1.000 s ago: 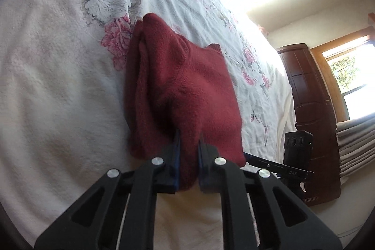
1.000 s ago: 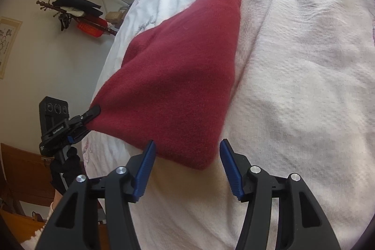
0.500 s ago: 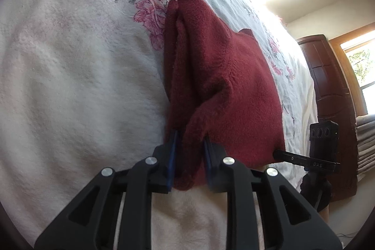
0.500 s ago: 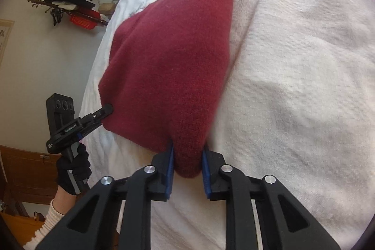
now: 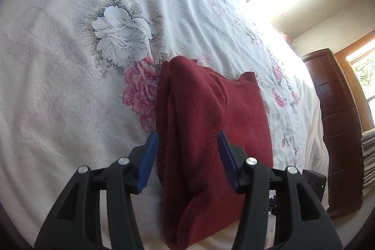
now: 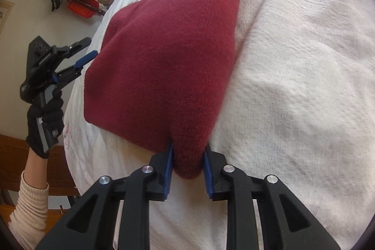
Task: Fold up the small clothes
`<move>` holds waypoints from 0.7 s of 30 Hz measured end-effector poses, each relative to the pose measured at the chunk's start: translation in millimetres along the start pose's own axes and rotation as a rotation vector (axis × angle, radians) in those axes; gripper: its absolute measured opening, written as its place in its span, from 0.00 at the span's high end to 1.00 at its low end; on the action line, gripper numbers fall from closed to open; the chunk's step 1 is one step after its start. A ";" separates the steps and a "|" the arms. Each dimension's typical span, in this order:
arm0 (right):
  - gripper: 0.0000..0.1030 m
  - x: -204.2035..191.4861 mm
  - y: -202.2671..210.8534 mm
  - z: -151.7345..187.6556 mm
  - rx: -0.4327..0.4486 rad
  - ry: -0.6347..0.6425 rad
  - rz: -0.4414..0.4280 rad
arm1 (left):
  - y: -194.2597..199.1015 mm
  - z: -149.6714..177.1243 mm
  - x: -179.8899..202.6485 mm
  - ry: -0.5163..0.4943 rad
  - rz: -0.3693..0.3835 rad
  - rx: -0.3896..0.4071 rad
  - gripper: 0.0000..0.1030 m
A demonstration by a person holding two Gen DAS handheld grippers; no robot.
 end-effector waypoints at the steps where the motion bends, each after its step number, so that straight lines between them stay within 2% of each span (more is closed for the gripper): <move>1: 0.77 1.7 0.3 0.4 0.001 -0.001 -0.003 | -6.7 -8.2 0.9 0.012 0.001 0.001 0.51; 3: 0.76 1.1 -1.4 1.7 0.001 0.004 -0.004 | -17.8 -23.3 4.3 0.019 -0.005 0.005 0.52; 4: 0.76 1.0 -1.3 1.3 0.000 0.009 -0.002 | -23.1 -29.1 7.8 0.021 0.003 0.000 0.67; 5: 0.76 1.7 -0.7 1.9 -0.001 0.016 0.001 | -27.1 -33.3 13.0 0.026 0.018 -0.011 0.93; 7: 0.76 0.8 0.2 2.8 -0.001 0.032 0.009 | -22.4 -43.0 27.2 0.011 0.064 0.035 0.92; 10: 0.76 -4.0 -3.1 3.4 0.002 0.044 0.016 | -14.4 -51.5 43.2 -0.085 0.039 0.109 0.93; 12: 0.75 -6.2 -4.7 3.0 0.005 0.046 0.016 | -31.9 -55.2 24.5 -0.075 -0.064 0.074 0.93; 15: 0.75 -6.9 -5.7 1.6 0.004 0.038 0.009 | -55.3 -46.2 -4.3 -0.011 -0.090 -0.021 0.92; 16: 0.75 -6.9 -6.0 1.3 0.001 0.038 0.012 | -55.4 -44.0 -6.5 -0.018 -0.092 -0.019 0.90; 20: 0.73 -7.5 -4.5 0.5 -0.012 0.040 0.027 | -34.9 -38.2 -7.1 -0.042 -0.093 -0.007 0.69; 21: 0.70 -9.7 -3.5 -0.1 -0.014 0.045 0.029 | -27.0 -34.6 -7.4 -0.042 -0.087 -0.011 0.64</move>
Point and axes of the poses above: each gripper's, at about its wrist camera, not at the fingertips, and y roughly against the way its jaws point, x to its right, z to its underside, the point moved 8 cm from there along -y, roughly the way its jaws point, and after that the axes turned 9 degrees about -z, right-handed, at the moved point
